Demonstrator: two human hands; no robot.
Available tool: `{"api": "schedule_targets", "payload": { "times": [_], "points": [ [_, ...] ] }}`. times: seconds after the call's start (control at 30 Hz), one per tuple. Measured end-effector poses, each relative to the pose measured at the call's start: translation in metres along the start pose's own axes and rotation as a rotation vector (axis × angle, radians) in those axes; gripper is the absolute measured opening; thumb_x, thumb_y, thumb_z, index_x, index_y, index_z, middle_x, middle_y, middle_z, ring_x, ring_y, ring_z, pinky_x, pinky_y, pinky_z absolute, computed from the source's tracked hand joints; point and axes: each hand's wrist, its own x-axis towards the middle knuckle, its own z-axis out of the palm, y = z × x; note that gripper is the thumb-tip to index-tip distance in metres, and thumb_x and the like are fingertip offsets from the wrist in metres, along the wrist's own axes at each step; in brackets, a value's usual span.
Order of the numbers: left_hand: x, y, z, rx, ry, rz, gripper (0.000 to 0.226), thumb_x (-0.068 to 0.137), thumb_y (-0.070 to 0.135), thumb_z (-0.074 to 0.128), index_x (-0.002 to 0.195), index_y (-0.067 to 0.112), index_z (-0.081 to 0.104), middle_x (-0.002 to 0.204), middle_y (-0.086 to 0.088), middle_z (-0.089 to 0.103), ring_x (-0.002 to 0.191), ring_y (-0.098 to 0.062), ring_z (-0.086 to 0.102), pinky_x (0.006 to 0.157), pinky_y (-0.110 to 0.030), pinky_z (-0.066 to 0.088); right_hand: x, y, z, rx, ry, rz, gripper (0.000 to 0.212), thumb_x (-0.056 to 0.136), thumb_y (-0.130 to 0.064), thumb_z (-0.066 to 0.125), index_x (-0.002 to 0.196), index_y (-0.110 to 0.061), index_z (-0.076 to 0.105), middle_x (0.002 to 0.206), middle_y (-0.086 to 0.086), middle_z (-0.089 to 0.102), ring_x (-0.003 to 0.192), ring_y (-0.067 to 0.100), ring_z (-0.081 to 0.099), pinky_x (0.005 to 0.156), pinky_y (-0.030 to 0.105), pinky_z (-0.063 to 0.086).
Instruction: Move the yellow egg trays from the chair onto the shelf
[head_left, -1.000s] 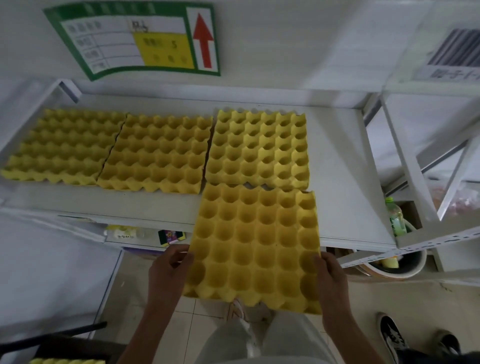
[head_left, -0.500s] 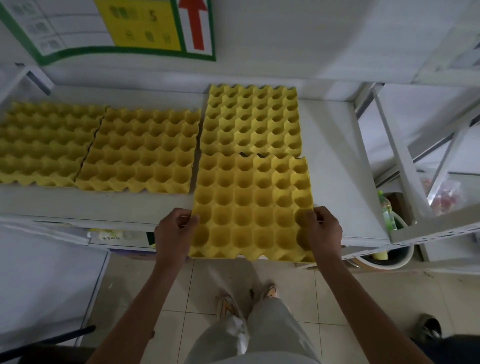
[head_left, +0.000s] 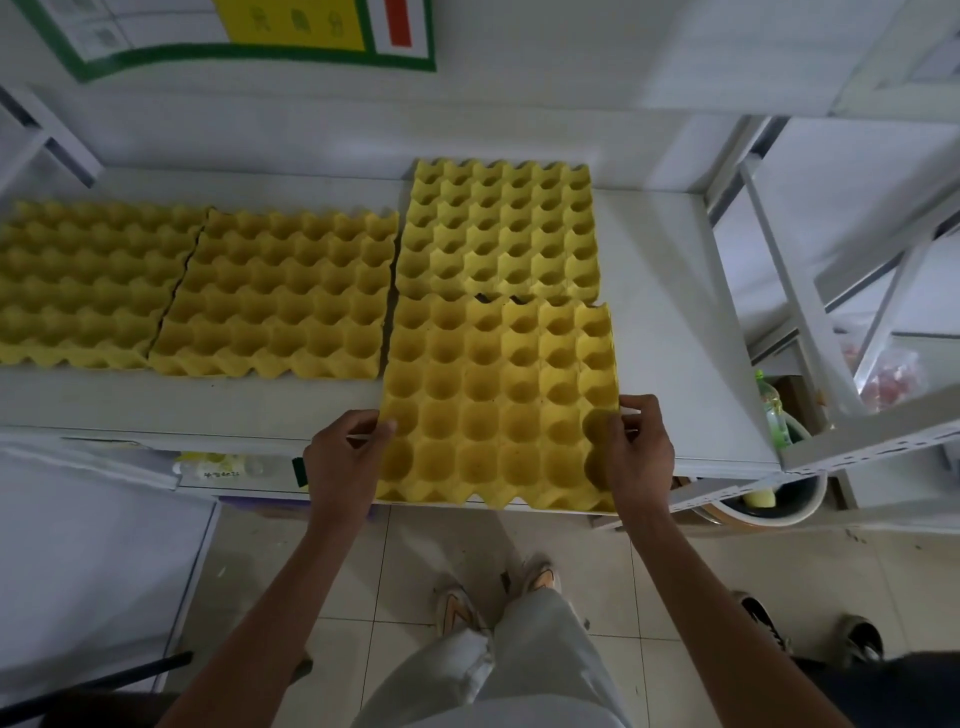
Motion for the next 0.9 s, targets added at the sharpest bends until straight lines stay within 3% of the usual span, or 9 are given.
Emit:
{"api": "schedule_targets", "payload": {
  "times": [0.1, 0.2, 0.3, 0.43, 0.53, 0.63, 0.77, 0.9],
  "points": [
    [0.001, 0.0, 0.001, -0.01, -0.002, 0.003, 0.015, 0.091, 0.033, 0.075, 0.096, 0.018, 0.078, 0.081, 0.015, 0.072, 0.079, 0.007, 0.066, 0.068, -0.005, 0.043, 0.001, 0.001, 0.0, -0.005, 0.003, -0.014, 0.014, 0.1, -0.031, 0.054, 0.114, -0.029, 0.056, 0.093, -0.001, 0.072, 0.084, 0.021, 0.069, 0.07, 0.039, 0.06],
    [-0.001, 0.0, -0.002, -0.009, -0.035, -0.009, 0.019, 0.091, 0.035, 0.074, 0.098, 0.018, 0.077, 0.085, 0.011, 0.074, 0.081, 0.008, 0.065, 0.067, -0.001, 0.041, 0.0, 0.002, -0.002, 0.014, -0.016, -0.002, 0.015, 0.099, -0.03, 0.055, 0.114, -0.029, 0.057, 0.095, -0.001, 0.072, 0.086, 0.02, 0.069, 0.071, 0.04, 0.06],
    [-0.005, 0.002, -0.009, -0.024, -0.071, -0.034, 0.023, 0.092, 0.037, 0.074, 0.102, 0.017, 0.076, 0.091, 0.008, 0.075, 0.083, 0.005, 0.065, 0.069, -0.007, 0.043, -0.005, -0.003, -0.006, 0.024, -0.041, 0.015, 0.018, 0.099, -0.029, 0.057, 0.117, -0.029, 0.057, 0.097, 0.0, 0.072, 0.089, 0.022, 0.069, 0.075, 0.044, 0.061],
    [-0.011, 0.009, -0.019, -0.008, -0.09, -0.079, 0.024, 0.091, 0.043, 0.073, 0.105, 0.023, 0.073, 0.092, 0.013, 0.072, 0.085, 0.005, 0.063, 0.068, -0.01, 0.041, -0.009, -0.01, -0.014, -0.03, -0.101, 0.027, 0.033, 0.098, -0.031, 0.057, 0.129, -0.029, 0.047, 0.102, 0.004, 0.07, 0.089, 0.029, 0.066, 0.074, 0.04, 0.056],
    [-0.015, 0.016, -0.031, -0.031, -0.08, -0.106, 0.028, 0.092, 0.046, 0.069, 0.109, 0.023, 0.07, 0.097, 0.01, 0.073, 0.088, -0.006, 0.069, 0.07, -0.022, 0.051, -0.007, -0.017, -0.02, -0.098, -0.156, 0.049, 0.046, 0.098, -0.033, 0.057, 0.14, -0.024, 0.039, 0.112, 0.01, 0.066, 0.095, 0.034, 0.064, 0.08, 0.045, 0.056],
    [-0.032, 0.02, -0.052, -0.007, -0.051, -0.127, 0.034, 0.096, 0.049, 0.059, 0.116, 0.023, 0.068, 0.112, 0.005, 0.072, 0.098, -0.017, 0.069, 0.086, -0.042, 0.058, -0.009, -0.024, -0.03, -0.173, -0.169, 0.01, 0.054, 0.097, -0.031, 0.061, 0.144, -0.016, 0.038, 0.129, 0.018, 0.063, 0.112, 0.04, 0.061, 0.091, 0.051, 0.054],
    [-0.083, 0.01, -0.092, 0.008, 0.03, -0.124, 0.04, 0.093, 0.05, 0.052, 0.113, 0.021, 0.071, 0.113, -0.001, 0.072, 0.101, -0.022, 0.07, 0.089, -0.048, 0.057, -0.023, -0.047, -0.036, -0.36, -0.13, -0.229, 0.064, 0.093, -0.023, 0.067, 0.148, -0.007, 0.038, 0.143, 0.027, 0.047, 0.129, 0.046, 0.044, 0.103, 0.058, 0.042],
    [-0.147, -0.015, -0.136, 0.238, 0.108, -0.196, 0.041, 0.094, 0.058, 0.048, 0.119, 0.03, 0.066, 0.117, 0.004, 0.069, 0.102, -0.019, 0.068, 0.089, -0.04, 0.056, -0.062, -0.084, -0.014, -0.504, -0.204, -0.646, 0.07, 0.09, -0.022, 0.068, 0.151, -0.004, 0.039, 0.147, 0.026, 0.045, 0.135, 0.045, 0.042, 0.106, 0.056, 0.038]
  ]
}}
